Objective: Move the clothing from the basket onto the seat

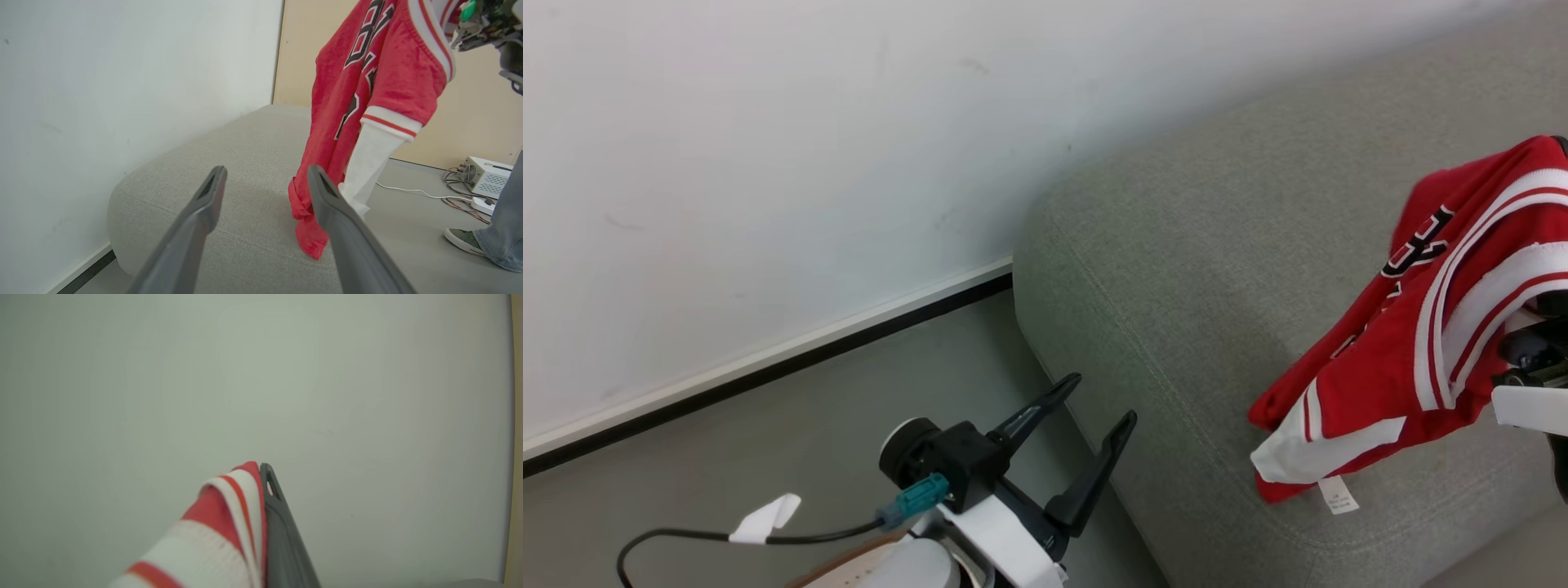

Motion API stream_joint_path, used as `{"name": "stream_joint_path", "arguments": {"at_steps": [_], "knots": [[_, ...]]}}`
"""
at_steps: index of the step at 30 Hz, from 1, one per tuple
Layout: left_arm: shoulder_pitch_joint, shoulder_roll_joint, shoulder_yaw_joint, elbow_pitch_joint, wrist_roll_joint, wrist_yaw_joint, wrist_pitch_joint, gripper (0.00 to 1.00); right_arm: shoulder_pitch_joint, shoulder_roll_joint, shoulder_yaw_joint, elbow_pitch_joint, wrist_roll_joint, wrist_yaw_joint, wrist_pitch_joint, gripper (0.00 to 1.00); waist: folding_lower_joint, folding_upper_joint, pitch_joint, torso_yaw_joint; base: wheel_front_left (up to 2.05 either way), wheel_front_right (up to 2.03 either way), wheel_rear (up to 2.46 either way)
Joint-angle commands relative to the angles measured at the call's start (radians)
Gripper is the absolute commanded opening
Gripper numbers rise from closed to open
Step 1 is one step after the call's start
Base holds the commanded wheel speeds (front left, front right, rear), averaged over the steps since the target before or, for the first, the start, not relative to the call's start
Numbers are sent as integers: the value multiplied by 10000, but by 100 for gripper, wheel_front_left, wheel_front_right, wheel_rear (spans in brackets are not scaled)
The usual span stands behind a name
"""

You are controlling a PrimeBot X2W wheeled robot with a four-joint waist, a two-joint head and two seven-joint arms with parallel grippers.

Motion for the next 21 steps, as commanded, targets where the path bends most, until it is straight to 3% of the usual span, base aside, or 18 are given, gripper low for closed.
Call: {"name": "stream_joint_path", "arguments": {"at_steps": [1, 8, 21], "knots": [[99, 6, 68, -2, 112, -31, -15, 100, 139, 41, -83, -94, -97, -22, 38, 0, 0, -1, 123, -126, 0, 0, 0], [-38, 15, 183, 2, 450, -121, -12, 100, -304, -66, -416, -279, 123, -22, 174, 0, 0, -1, 552, -118, 0, 0, 0], [-1001, 274, 66, 144, 654, -238, -8, 100, -3377, -1548, -847, 926, 1109, -22, 208, 0, 0, -1, 2637, 1001, 0, 0, 0]]}}
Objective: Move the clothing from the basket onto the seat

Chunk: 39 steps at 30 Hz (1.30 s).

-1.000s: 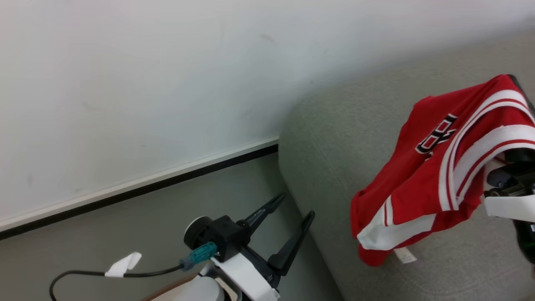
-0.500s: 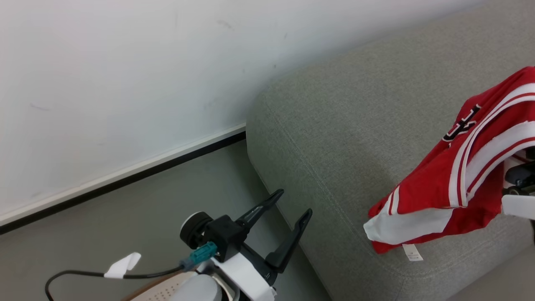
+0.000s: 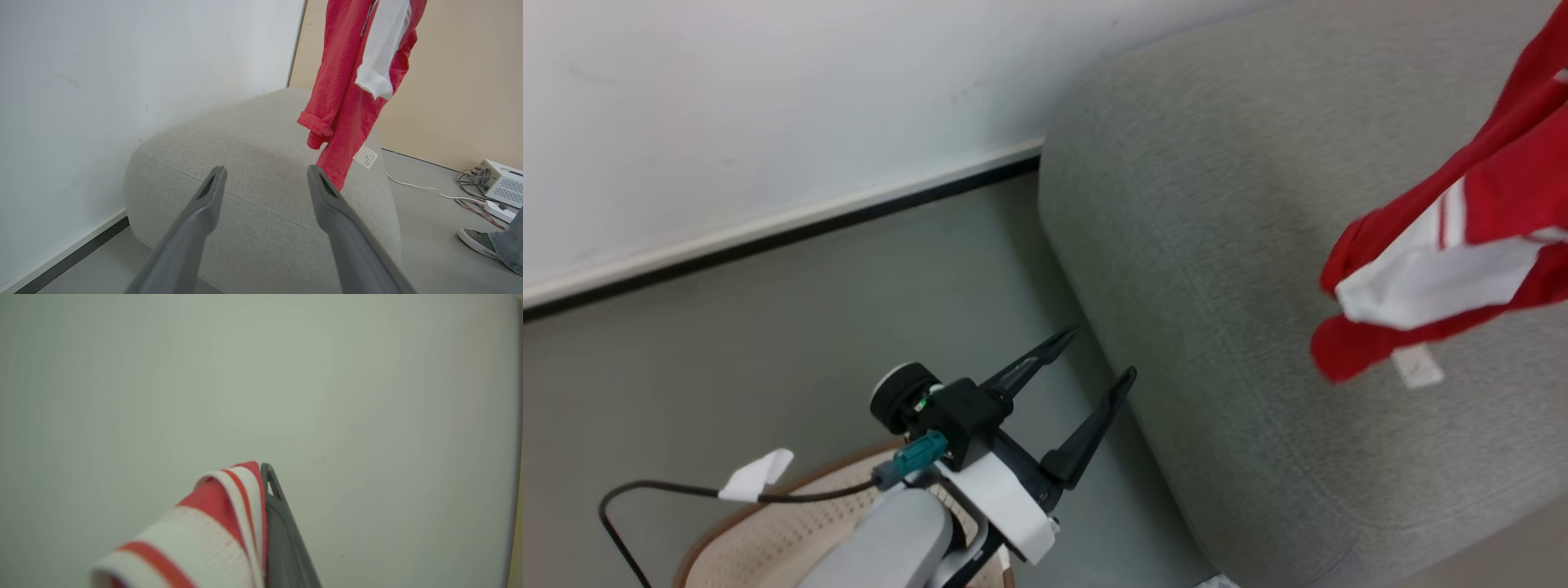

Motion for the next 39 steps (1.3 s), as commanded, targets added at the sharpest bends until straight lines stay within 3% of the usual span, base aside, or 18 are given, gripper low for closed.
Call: {"name": "stream_joint_path", "arguments": {"at_steps": [1, 9, 23, 31, 39], "knots": [[-205, 140, 24, 40, 143, -5, 3, 100, -454, -181, -81, 292, 177, -22, -131, 0, -1, 0, 764, 588, 0, 0, 0], [-826, 303, -28, -51, 186, -39, 59, 100, -2073, -862, -396, 1861, 490, -22, -456, 0, -1, 0, 2109, 1327, 0, 0, 0], [-1489, 517, -52, -195, 257, -26, 161, 100, -2180, -1506, 1019, 5338, 971, -22, -86, 0, -1, 0, 3714, 1921, 0, 0, 0], [-1617, 490, -1, -83, 156, 10, 89, 100, -2333, -1882, 2541, 6815, 1543, -22, 1829, 0, -1, 0, 3876, 2069, 0, 0, 0], [-1571, 405, 17, 53, 97, 39, 48, 100, -2778, -2184, 3547, 7267, 2077, -22, 3619, 1, -1, 0, 3818, 2196, 0, 0, 0]]}}
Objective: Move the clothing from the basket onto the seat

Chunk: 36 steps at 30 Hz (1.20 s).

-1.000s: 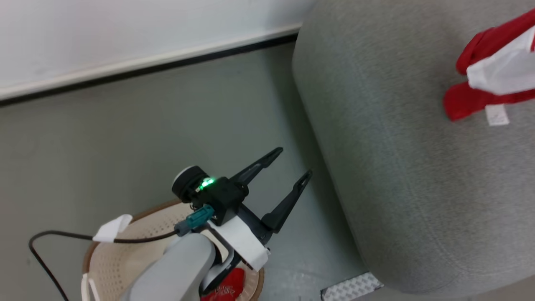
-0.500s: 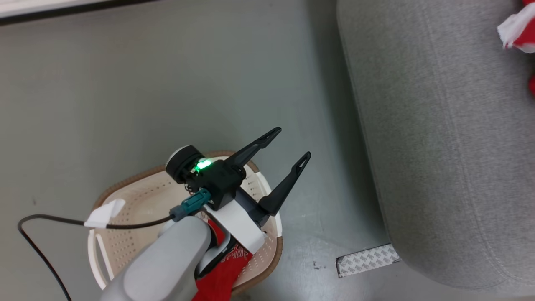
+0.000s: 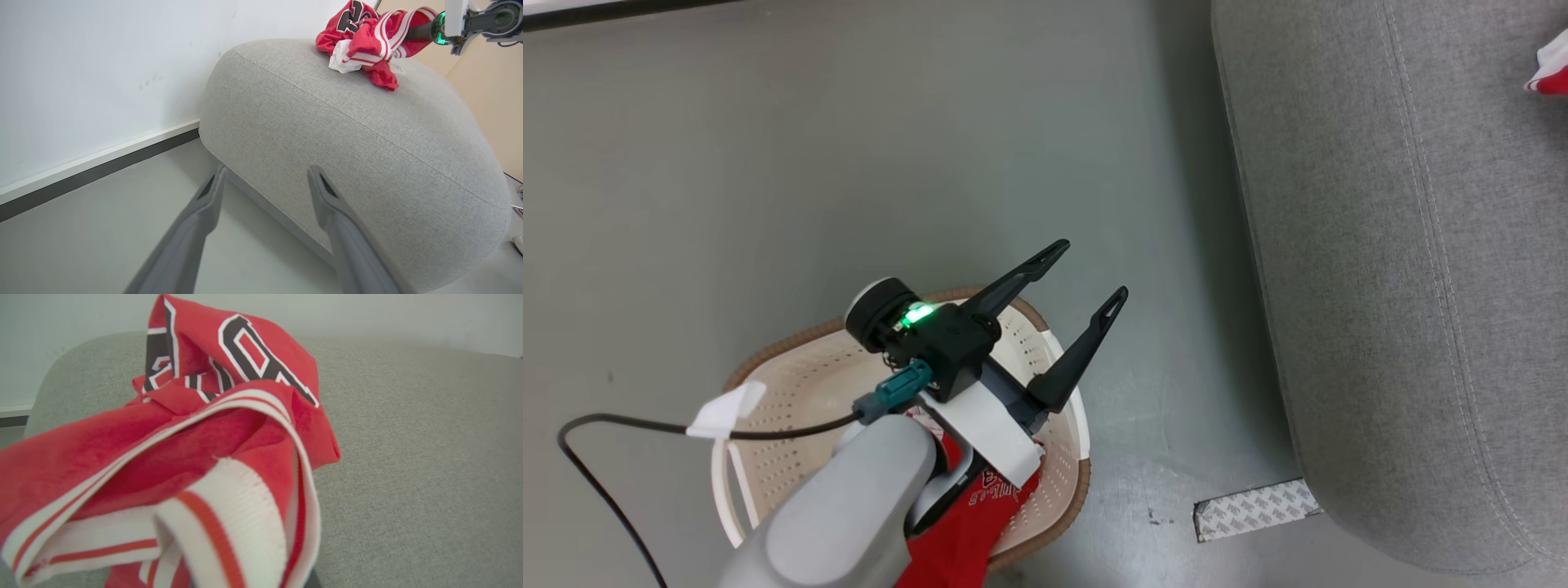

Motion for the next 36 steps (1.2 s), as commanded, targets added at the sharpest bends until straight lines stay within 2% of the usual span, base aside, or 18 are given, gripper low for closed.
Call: {"name": "stream_joint_path", "arguments": {"at_steps": [1, 2, 3, 4, 13, 21, 29, 36], "knots": [[13, -4, 45, 56, -81, 37, -39, 100, -159, -93, 69, 56, 85, -22, 69, 20, -1, 0, -55, 17, 0, 0, 0], [36, -9, 60, 81, -98, 47, -49, 100, -214, -131, 141, 88, 120, -22, 145, 44, -1, 0, -108, 24, 0, 0, 0], [67, -19, 79, 112, -117, 51, -57, 100, -236, -153, 218, 124, 141, -22, 176, 78, -1, 0, -175, 29, 0, 0, 0], [99, -32, 93, 136, -132, 42, -64, 100, -239, -156, 290, 152, 150, -22, 222, 100, -1, 0, -258, 30, 0, 0, 0], [723, -214, 386, 378, -306, 84, -81, 100, 121, -304, 1120, 258, 360, -22, 947, 100, -1, 0, -1730, -165, 0, 0, 0], [1987, -294, 1129, 262, -444, 202, -83, 100, 689, -726, 1813, -510, 192, -22, 1061, 100, -1, 0, -3640, -336, 0, 0, 0], [3229, -214, 2092, -85, -463, 400, -78, 100, 1533, -1020, 1750, -1685, 185, -23, 290, 100, -1, 0, -5284, -134, 0, 0, 0], [4114, -26, 3185, -495, -550, 709, -79, 100, 2610, -603, 1279, -2993, 135, -22, -960, 100, -1, 0, -6347, 300, 0, 0, 0]]}}
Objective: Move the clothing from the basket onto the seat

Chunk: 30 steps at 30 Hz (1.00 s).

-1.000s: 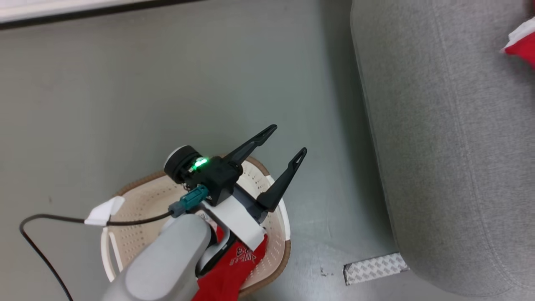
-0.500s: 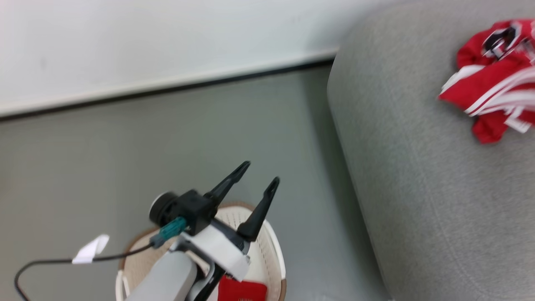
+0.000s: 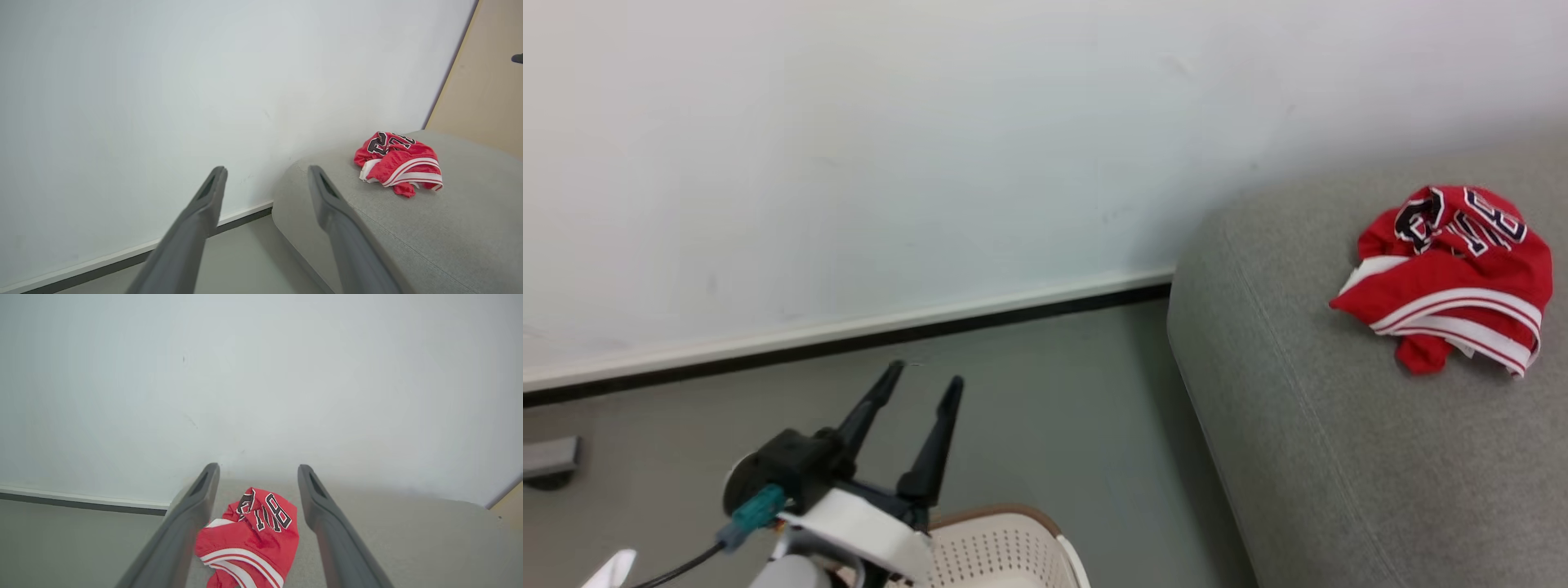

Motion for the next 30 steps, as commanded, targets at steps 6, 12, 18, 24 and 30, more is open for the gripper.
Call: {"name": "stream_joint_path", "arguments": {"at_steps": [6, 12, 18, 24, 30], "knots": [[815, 287, 1074, -342, -30, 370, -4, 100, 1291, 841, -701, -1059, -284, -22, -1155, 100, 4, 0, -767, 702, 0, 0, 0], [1509, 309, 1992, -534, -55, 723, -4, 100, 2764, 1974, -1626, -1793, -1170, -22, -1985, 100, 4, 0, -879, 1080, 0, 0, 0], [2103, 88, 2718, -644, 192, 944, -4, 100, 4807, 3566, -2993, -2381, -2373, -22, -2813, 100, 4, 0, -900, 1400, 0, 0, 0], [2800, -335, 3581, -988, 581, 996, -4, 100, 6483, 5065, -3730, -2816, -3428, -22, -3276, 100, 4, 0, -864, 1444, 0, 0, 0], [3461, -904, 4349, -1494, 1394, 918, -5, 100, 7641, 5830, -3982, -2775, -4293, -22, -3430, 100, 4, 0, -818, 1431, 0, 0, 0]]}}
